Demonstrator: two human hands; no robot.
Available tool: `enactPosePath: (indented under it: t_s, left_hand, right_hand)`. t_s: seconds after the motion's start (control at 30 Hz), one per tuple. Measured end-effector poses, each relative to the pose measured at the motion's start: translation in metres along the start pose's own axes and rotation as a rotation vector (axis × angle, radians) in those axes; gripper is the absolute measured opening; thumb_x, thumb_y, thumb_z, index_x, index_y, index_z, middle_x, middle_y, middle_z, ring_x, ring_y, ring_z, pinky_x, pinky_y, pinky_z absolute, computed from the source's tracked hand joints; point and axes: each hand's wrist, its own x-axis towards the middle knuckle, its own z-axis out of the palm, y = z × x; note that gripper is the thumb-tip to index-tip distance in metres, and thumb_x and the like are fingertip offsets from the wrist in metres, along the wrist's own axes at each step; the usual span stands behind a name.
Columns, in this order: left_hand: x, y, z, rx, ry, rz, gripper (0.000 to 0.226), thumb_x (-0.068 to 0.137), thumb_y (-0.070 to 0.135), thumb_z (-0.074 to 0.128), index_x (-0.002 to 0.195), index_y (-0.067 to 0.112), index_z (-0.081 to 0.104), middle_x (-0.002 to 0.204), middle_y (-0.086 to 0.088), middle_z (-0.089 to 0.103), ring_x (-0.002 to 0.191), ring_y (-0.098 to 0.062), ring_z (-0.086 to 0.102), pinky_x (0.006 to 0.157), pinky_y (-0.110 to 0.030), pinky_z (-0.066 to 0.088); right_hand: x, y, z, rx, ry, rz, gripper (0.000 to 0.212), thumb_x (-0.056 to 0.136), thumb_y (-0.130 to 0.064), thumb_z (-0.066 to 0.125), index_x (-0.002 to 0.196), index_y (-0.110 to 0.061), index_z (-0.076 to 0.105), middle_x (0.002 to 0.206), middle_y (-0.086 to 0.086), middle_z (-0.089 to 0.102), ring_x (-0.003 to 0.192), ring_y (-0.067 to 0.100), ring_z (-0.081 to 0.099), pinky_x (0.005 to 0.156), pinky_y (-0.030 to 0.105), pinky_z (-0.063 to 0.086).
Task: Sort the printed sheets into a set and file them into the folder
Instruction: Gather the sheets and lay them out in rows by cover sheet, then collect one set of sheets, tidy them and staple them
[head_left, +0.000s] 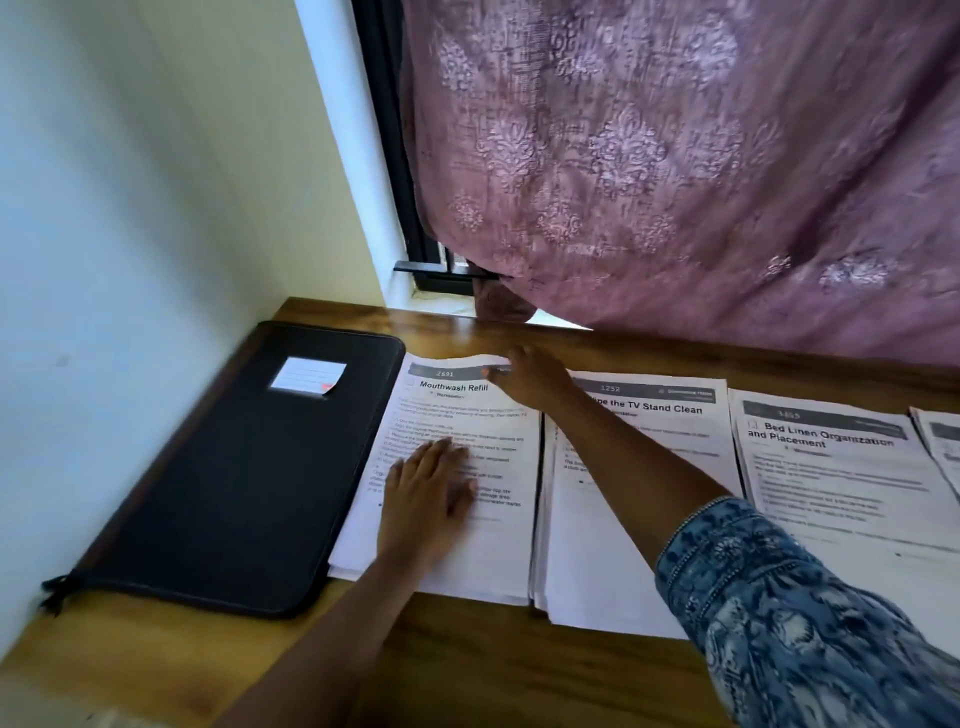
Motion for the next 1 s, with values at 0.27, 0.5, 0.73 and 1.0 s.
enactPosePath:
  t_s: [0.27, 0.5, 0.73, 1.0]
  left_hand:
    - [0.0, -0.005, 0.001, -0.054, 0.021, 0.019, 0.057, 0.09, 0.051, 0.026, 0.14, 0.03, 0.042, 0.151, 0.007, 0.037, 0.142, -0.017, 0.029, 0.116, -0.041, 0.02]
    - [0.001, -0.008, 0.0, -0.186, 0.046, -0.02, 0.055, 0.089, 0.048, 0.031, 0.134, 0.024, 0.052, 0.144, 0.004, 0.049, 0.136, -0.02, 0.04, 0.113, -0.044, 0.028]
    - [-0.003, -0.006, -0.043, -1.049, 0.187, -0.294, 0.039, 0.093, 0.027, 0.06, 0.13, 0.024, 0.051, 0.128, -0.001, 0.056, 0.108, -0.017, 0.062, 0.08, -0.025, 0.056]
    - [0.036, 0.035, -0.118, -1.719, -0.313, -0.329, 0.061, 0.074, 0.037, 0.077, 0.125, 0.01, 0.059, 0.119, -0.02, 0.065, 0.103, -0.036, 0.067, 0.075, -0.044, 0.058]
  right_hand:
    - [-0.028, -0.026, -0.015, 1.005, -0.299, 0.209, 0.062, 0.08, -0.071, 0.052, 0.113, -0.021, 0.065, 0.11, 0.004, 0.07, 0.102, 0.021, 0.065, 0.093, 0.035, 0.05]
    - [-0.093, -0.021, 0.041, 1.165, -0.039, 0.348, 0.039, 0.083, -0.005, 0.069, 0.121, -0.004, 0.06, 0.118, 0.014, 0.065, 0.095, 0.027, 0.067, 0.075, 0.033, 0.056]
    - [-0.123, -0.027, 0.033, 1.182, 0.059, 0.287, 0.036, 0.088, -0.005, 0.062, 0.124, -0.009, 0.059, 0.119, 0.004, 0.064, 0.099, 0.021, 0.064, 0.072, 0.021, 0.053]
    - [-0.184, 0.025, -0.058, 1.309, 0.245, 0.074, 0.029, 0.082, 0.002, 0.066, 0.1, -0.022, 0.066, 0.104, 0.001, 0.07, 0.094, 0.009, 0.065, 0.083, 0.023, 0.051]
